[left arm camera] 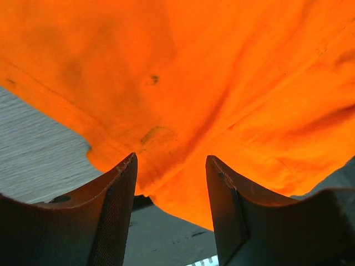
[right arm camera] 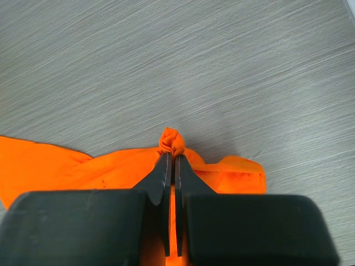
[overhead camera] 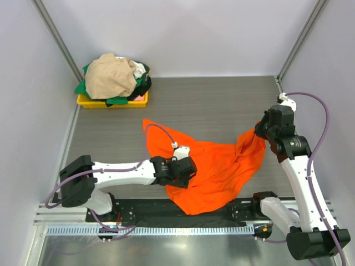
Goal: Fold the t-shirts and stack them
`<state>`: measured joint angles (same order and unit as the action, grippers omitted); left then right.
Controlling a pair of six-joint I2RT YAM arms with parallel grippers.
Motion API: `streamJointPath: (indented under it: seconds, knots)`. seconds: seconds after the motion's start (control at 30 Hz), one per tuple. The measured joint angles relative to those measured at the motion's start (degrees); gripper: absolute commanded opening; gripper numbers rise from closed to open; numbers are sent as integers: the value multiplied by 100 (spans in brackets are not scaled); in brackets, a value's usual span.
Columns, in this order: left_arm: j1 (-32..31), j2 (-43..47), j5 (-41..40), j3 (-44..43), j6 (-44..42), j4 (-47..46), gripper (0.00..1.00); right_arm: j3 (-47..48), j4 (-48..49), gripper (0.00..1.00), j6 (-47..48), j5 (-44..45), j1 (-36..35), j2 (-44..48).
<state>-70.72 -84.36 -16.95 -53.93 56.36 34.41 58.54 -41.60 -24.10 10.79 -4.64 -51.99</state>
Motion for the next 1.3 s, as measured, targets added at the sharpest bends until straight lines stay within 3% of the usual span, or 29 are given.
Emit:
streamJointPath:
  seconds: [0.73, 1.3]
  knots:
    - [-621, -422, -470, -50, -280, 269, 53, -144, 0, 1, 22, 0, 0, 2]
    - [-632, -697, -481, 175, -280, 256, 37, -188, -2, 1, 26, 2, 0, 66]
